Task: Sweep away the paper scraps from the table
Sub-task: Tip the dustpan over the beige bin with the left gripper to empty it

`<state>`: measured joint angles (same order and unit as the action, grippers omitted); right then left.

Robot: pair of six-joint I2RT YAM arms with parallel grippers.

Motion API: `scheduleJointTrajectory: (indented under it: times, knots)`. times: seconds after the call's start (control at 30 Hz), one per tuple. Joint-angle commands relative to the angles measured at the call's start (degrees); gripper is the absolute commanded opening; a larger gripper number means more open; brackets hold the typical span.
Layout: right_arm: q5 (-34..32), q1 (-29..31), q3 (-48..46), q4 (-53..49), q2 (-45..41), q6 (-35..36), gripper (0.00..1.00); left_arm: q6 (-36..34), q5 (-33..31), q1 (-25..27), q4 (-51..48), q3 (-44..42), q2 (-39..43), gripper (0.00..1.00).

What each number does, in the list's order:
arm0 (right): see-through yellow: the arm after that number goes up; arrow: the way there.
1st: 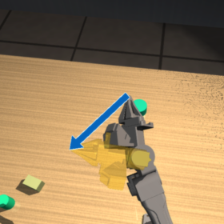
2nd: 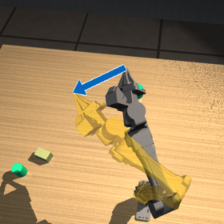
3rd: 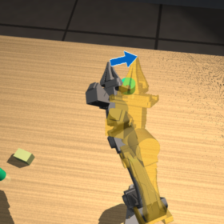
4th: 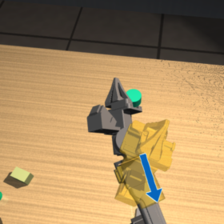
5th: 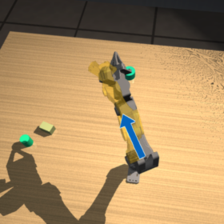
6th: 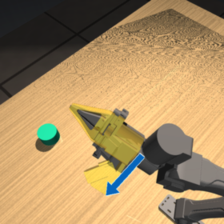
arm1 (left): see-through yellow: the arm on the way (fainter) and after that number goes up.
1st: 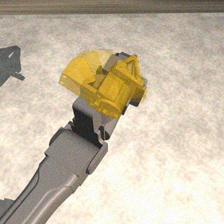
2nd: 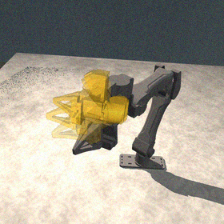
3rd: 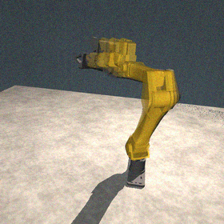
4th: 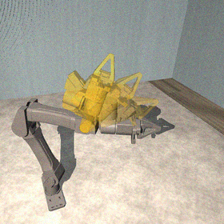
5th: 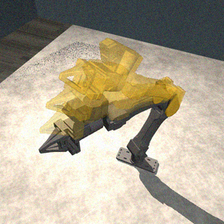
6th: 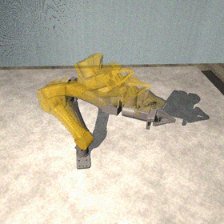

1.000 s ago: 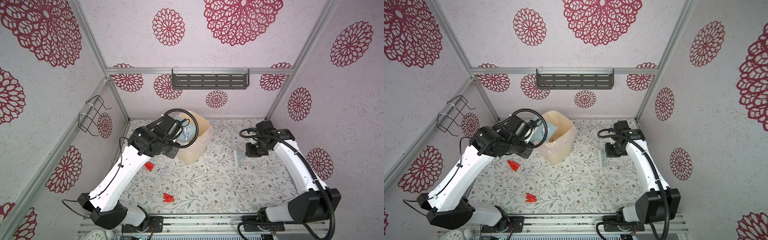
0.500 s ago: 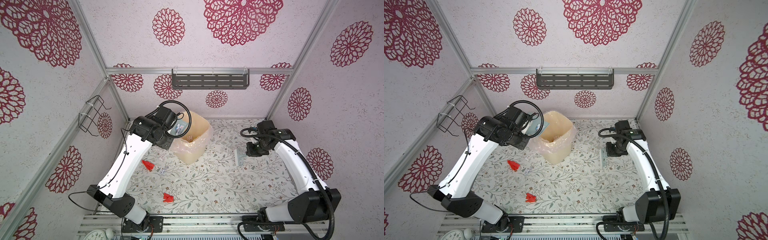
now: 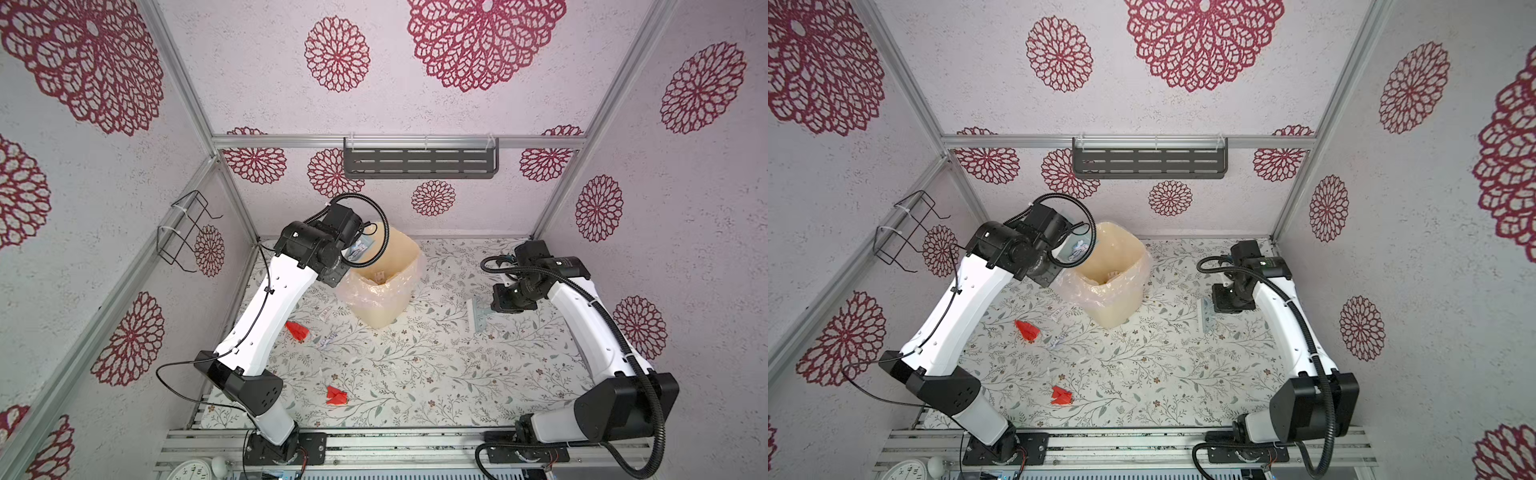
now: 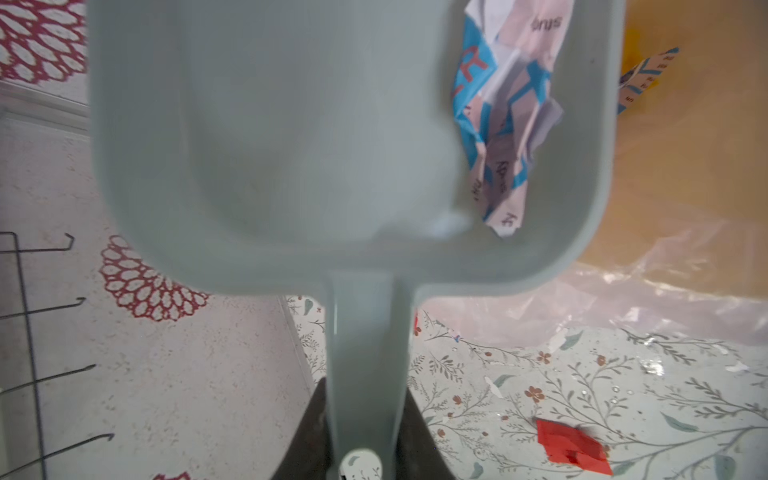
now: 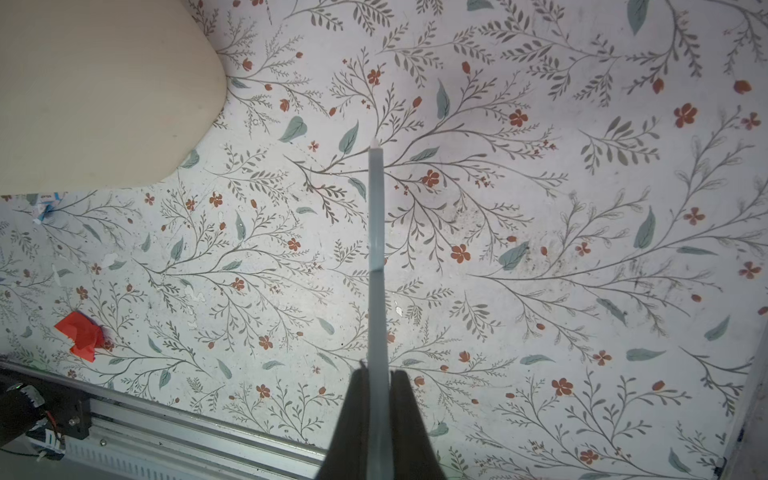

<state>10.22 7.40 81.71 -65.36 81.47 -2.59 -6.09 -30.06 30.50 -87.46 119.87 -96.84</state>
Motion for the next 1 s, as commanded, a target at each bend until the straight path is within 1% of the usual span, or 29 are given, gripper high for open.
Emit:
scheduleJointTrajectory:
  times: [0.0,0.07,0.23,0.37,0.47,0.57,0.67,0.73,0.97]
  knots:
    - [1.35,-0.38,0.75,0.23,0.17,0.4,0.0,-5.03,-5.89,1.78,2.45,0.84,-1.35,0.0]
    - [1.47,-0.37,0.82,0.32,0.36,0.39,0.0,-6.5,-8.08,2.63,3.21,0.65,-1.92,0.0]
    - [1.59,-0.46,0.31,0.59,0.34,0.48,0.0,-12.37,-20.09,6.49,7.15,-2.21,-3.27,0.0]
    - [1.95,-0.7,-0.3,1.03,0.18,0.66,0.0,-17.18,-26.23,8.32,11.01,-5.44,-3.65,0.0]
    - [2.21,-0.8,-0.62,1.14,-0.23,0.74,0.0,-22.08,-30.57,9.26,15.54,-9.35,-2.39,0.0]
    - [3.17,-0.9,-1.86,1.89,-0.87,0.6,0.0,-28.55,-34.48,10.08,21.82,-13.39,-0.62,0.0]
    - [3.95,-0.89,-3.31,2.84,-1.14,0.41,0.0,-34.19,-36.55,10.46,27.48,-16.63,0.69,0.0]
    - [4.43,-0.96,-3.77,3.3,-1.23,0.26,0.0,-36.05,-37.28,10.5,29.41,-18.13,1.2,0.0]
    - [4.72,-0.89,-3.9,3.31,-1.49,0.13,0.0,-38.69,-38.29,10.81,32.42,-19.65,2.18,0.0]
